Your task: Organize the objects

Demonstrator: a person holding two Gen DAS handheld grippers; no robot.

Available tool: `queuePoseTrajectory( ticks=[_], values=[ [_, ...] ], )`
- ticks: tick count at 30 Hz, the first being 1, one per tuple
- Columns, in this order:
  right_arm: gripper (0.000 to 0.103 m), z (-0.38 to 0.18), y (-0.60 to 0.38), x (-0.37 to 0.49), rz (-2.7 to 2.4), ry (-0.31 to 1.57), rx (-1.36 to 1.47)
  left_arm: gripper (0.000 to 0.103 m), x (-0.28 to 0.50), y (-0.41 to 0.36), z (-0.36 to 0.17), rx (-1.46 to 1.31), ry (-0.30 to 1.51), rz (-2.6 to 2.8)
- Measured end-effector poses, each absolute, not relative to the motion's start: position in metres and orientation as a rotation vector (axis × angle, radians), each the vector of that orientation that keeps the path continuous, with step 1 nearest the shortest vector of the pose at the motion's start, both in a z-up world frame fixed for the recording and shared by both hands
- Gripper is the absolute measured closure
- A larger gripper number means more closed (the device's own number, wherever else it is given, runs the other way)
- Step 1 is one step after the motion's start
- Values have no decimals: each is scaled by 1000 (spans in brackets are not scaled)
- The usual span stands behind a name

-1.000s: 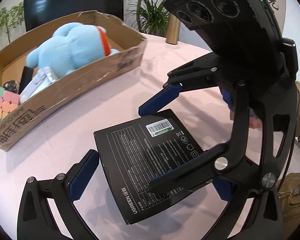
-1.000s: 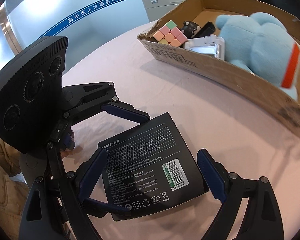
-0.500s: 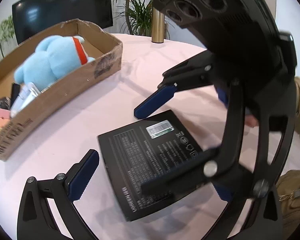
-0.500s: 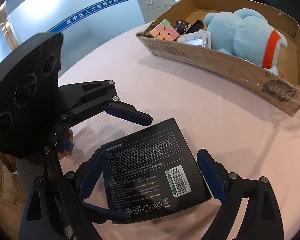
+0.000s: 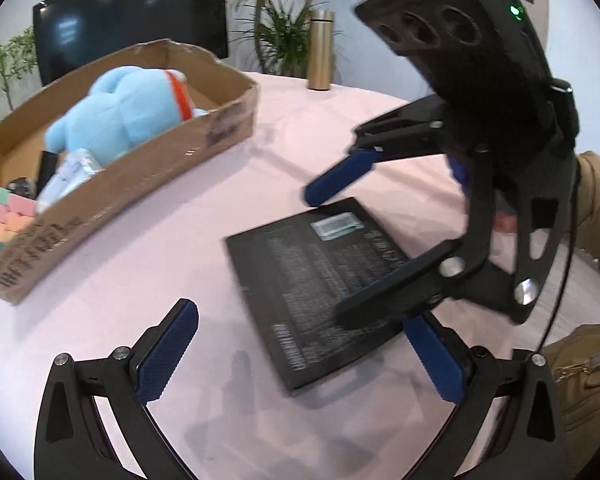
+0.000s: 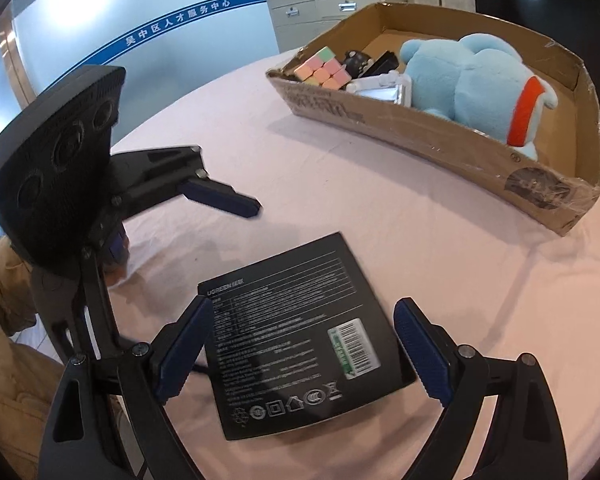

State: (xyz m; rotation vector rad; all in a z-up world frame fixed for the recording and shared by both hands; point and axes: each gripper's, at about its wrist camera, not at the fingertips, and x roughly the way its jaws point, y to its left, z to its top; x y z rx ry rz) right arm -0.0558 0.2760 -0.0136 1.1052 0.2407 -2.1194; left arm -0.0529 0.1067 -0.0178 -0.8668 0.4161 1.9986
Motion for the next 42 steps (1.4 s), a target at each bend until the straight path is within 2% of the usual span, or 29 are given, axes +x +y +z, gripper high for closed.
queuePoseTrajectory(
  ticks=[14, 27, 42],
  values=[
    [11, -17, 304, -15, -2080, 325, 1126, 1, -56, 104, -5, -779, 678, 1780],
    [8, -31, 306, -11, -2060, 324, 1156, 1, -98, 122, -9, -807, 625, 1604],
    [8, -29, 311, -16, -2104, 347, 1172, 1, -95, 114, -11, -840, 598, 1606]
  ],
)
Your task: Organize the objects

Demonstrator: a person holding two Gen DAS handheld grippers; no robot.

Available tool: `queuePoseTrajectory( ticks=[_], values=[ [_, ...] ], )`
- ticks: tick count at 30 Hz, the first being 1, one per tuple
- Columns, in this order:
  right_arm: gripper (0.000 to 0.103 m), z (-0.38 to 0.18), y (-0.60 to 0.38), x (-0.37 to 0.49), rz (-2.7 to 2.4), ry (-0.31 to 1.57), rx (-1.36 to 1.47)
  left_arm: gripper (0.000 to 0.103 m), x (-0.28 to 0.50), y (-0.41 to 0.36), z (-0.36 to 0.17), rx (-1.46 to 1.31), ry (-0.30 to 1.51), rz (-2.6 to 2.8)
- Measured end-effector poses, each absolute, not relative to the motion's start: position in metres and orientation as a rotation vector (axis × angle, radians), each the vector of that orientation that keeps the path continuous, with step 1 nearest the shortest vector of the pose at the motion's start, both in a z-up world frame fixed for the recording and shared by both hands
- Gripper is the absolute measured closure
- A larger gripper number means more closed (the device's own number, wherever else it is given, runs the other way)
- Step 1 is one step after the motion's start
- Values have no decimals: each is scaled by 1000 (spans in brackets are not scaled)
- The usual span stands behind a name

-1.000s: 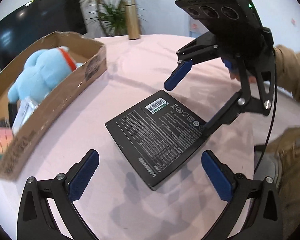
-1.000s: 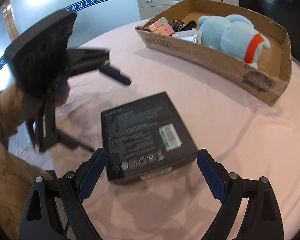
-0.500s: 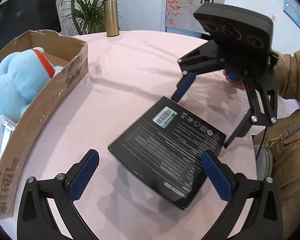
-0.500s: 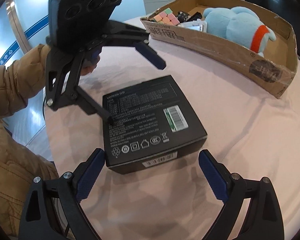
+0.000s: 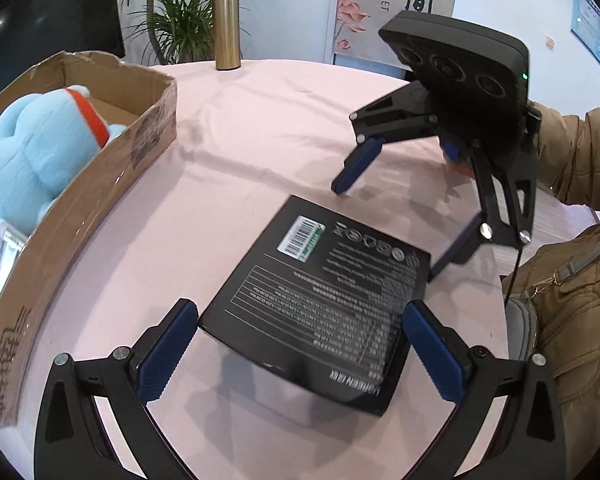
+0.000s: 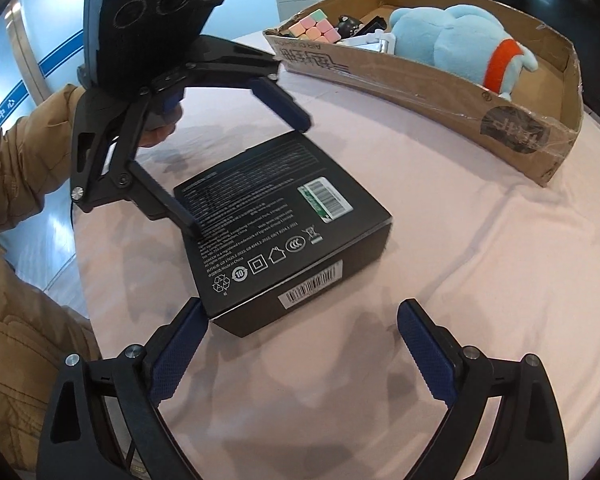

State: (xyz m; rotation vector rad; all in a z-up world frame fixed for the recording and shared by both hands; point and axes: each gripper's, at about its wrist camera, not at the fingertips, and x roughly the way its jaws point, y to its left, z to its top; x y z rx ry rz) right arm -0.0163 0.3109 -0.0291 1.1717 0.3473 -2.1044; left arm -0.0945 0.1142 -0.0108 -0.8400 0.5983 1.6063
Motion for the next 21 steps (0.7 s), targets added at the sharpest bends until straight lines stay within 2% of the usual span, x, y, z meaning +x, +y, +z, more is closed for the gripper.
queuePoseTrajectory(
  ticks=[9, 17, 21],
  values=[
    [8, -19, 307, -21, -2087, 372, 1124, 1, -71, 97, -8, -865, 660, 1599],
    [6, -11, 291, -26, -1986, 461, 1031, 1, -63, 95, -7, -892, 666, 1625],
    [4, -9, 286, -30, -1943, 529, 998, 1, -51, 93, -7, -896, 729, 1625]
  ],
)
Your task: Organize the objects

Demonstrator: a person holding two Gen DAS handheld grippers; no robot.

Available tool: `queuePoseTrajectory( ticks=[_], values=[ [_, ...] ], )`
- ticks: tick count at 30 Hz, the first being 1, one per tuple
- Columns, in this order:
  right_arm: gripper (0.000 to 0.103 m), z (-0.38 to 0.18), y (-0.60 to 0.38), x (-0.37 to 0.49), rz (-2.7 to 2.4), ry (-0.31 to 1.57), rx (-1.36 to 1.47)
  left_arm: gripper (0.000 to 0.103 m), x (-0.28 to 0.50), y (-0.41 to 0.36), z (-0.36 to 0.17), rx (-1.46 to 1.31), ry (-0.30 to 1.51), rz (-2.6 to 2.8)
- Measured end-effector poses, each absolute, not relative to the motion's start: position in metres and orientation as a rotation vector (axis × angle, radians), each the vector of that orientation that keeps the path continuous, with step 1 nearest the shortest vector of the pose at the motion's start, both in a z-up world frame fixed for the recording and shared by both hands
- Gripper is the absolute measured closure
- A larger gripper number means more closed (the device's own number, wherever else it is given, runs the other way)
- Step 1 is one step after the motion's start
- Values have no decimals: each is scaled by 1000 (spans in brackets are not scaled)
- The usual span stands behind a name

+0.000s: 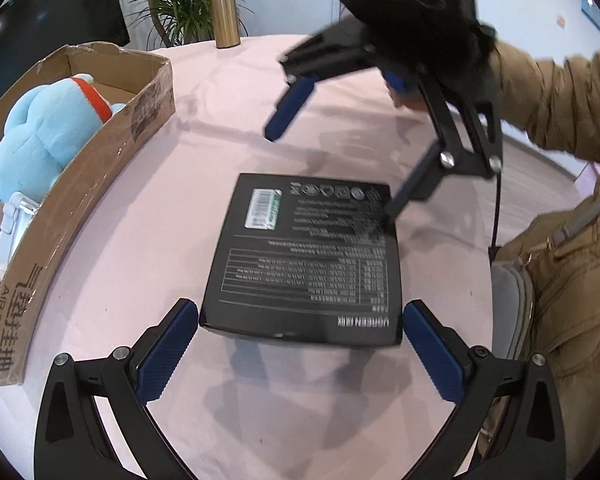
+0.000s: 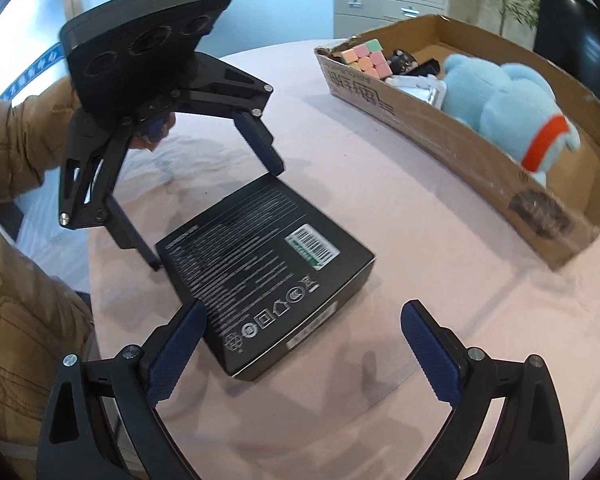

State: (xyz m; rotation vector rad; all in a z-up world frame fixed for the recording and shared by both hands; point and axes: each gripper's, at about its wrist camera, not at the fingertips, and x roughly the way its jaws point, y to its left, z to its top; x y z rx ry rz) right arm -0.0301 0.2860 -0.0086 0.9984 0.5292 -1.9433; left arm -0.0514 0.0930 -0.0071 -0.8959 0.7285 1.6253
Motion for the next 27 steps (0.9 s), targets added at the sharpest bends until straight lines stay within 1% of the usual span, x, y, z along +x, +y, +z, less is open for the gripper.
queuePoseTrajectory(
  ticks=[2, 5, 9, 22, 27],
  values=[
    [3, -9, 282, -31, -1901, 560, 994, 1, -47, 91, -7, -898, 738, 1629],
    [3, -10, 277, -33, -1859, 587, 982, 1, -46, 88, -6, -906, 696, 1650],
    [3, -14, 272, -38, -1811, 558, 989, 1, -49, 81, -2, -901, 580, 1682],
    [0, -25, 275, -28, -1872, 461, 1010, 1, -44, 88, -9, -862, 627, 1744],
    [0, -27, 271, -20, -1923, 451, 997, 1, -43, 91, -11, -851, 638, 1761]
  ],
)
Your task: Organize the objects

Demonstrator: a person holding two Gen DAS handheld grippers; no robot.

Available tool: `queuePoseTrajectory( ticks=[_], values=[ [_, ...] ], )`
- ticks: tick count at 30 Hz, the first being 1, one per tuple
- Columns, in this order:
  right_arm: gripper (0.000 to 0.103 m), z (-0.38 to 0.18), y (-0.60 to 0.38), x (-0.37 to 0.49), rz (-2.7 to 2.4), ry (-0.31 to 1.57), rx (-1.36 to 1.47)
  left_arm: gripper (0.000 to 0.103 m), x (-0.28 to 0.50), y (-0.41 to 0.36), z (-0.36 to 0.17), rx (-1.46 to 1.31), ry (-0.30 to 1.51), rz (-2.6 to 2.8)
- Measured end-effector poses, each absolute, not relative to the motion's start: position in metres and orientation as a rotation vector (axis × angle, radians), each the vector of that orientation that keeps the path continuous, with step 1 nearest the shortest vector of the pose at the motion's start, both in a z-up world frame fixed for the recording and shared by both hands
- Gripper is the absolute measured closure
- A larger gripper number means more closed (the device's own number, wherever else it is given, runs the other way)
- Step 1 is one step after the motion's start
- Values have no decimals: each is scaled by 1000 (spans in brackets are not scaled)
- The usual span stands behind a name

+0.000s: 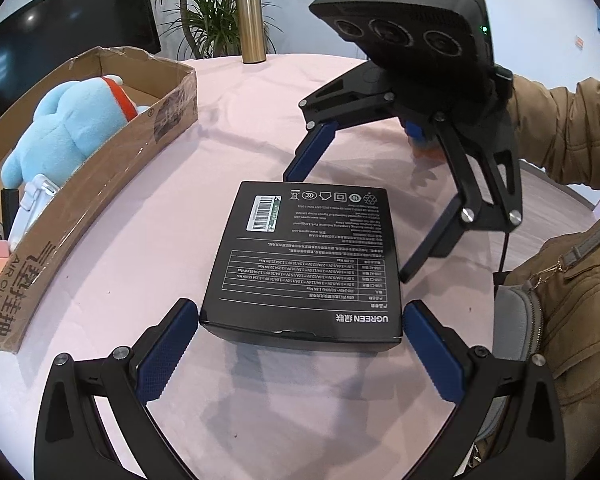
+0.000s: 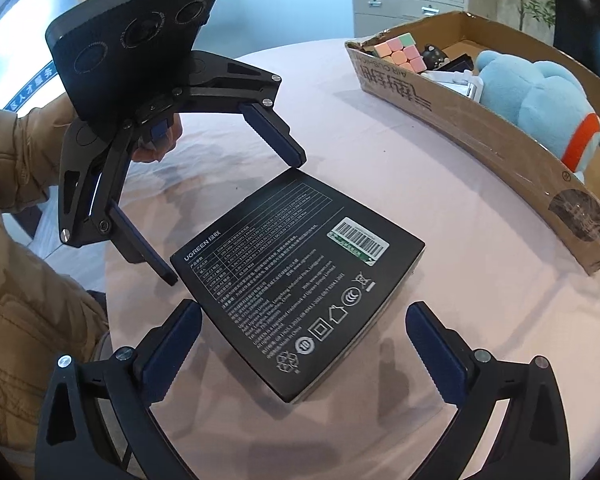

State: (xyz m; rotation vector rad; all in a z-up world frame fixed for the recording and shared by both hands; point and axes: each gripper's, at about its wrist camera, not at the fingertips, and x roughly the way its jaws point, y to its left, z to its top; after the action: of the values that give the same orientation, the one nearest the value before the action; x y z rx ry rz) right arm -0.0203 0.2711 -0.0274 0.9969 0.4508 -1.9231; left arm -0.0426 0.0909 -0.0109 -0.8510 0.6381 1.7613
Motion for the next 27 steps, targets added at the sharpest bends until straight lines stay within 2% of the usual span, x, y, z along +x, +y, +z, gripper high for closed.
queuePoseTrajectory(
  ticks=[16, 27],
  values=[
    [0, -28, 258, -17, -1944, 521, 988, 1, -40, 91, -16, -799, 685, 1782],
    [0, -27, 263, 5, -1996, 465, 985, 1, -45, 89, -16, -792, 700, 1786]
  ],
)
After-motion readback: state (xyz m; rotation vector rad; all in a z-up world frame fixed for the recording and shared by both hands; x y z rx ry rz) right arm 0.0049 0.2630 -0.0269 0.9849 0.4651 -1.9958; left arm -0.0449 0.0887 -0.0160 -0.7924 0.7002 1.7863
